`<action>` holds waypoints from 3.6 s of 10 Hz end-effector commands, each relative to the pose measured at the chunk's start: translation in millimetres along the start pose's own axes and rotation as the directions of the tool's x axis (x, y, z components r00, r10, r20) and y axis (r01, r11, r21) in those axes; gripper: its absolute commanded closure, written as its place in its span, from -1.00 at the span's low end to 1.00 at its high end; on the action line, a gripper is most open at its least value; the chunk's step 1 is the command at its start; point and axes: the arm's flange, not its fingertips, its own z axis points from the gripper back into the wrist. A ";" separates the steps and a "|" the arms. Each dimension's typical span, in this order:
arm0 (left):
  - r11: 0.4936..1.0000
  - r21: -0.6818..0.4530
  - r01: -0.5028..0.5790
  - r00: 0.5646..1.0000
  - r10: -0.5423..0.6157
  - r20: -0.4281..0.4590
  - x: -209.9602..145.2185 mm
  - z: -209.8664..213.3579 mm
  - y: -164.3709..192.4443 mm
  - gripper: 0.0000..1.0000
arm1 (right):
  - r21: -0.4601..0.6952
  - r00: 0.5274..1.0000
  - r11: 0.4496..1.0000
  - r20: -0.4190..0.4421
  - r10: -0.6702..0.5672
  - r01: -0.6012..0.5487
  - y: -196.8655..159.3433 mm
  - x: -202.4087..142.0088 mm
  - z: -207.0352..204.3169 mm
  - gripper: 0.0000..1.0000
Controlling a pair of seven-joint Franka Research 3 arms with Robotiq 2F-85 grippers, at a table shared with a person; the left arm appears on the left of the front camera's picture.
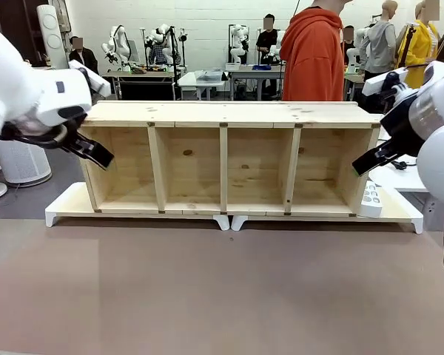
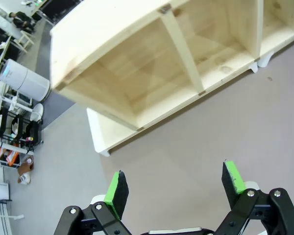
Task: Perform cable management.
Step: When the cord part of the Power Cable appears at the lower middle area of the table and stops, grasp the cord part of the Power Cable.
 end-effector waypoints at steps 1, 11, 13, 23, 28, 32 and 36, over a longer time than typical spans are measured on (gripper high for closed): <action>0.998 0.043 -0.035 0.999 0.035 0.013 -145.9 -9.8 -7.3 -1.00 | -0.042 0.999 0.998 0.017 -0.037 0.038 20.0 -110.0 4.6 -1.00; 0.999 0.021 -0.034 0.999 0.034 0.002 -7.2 22.8 13.3 -1.00 | -0.023 0.999 0.999 0.022 -0.032 0.033 -6.6 -2.2 24.1 -1.00; 0.999 0.021 -0.034 0.999 0.034 0.002 -7.2 22.8 13.3 -1.00 | -0.023 0.999 0.999 0.022 -0.032 0.033 -6.6 -2.2 24.1 -1.00; 0.999 0.021 -0.034 0.999 0.034 0.002 -7.2 22.8 13.3 -1.00 | -0.023 0.999 0.999 0.022 -0.032 0.033 -6.6 -2.2 24.1 -1.00; 0.999 0.021 -0.034 0.999 0.034 0.002 -7.2 22.8 13.3 -1.00 | -0.023 0.999 0.999 0.022 -0.032 0.033 -6.6 -2.2 24.1 -1.00; 0.999 0.021 -0.034 0.999 0.034 0.002 -7.2 22.8 13.3 -1.00 | -0.023 0.999 0.999 0.022 -0.032 0.033 -6.6 -2.2 24.1 -1.00; 0.999 0.021 -0.034 0.999 0.034 0.002 -7.2 22.8 13.3 -1.00 | -0.023 0.999 0.999 0.022 -0.032 0.033 -6.6 -2.2 24.1 -1.00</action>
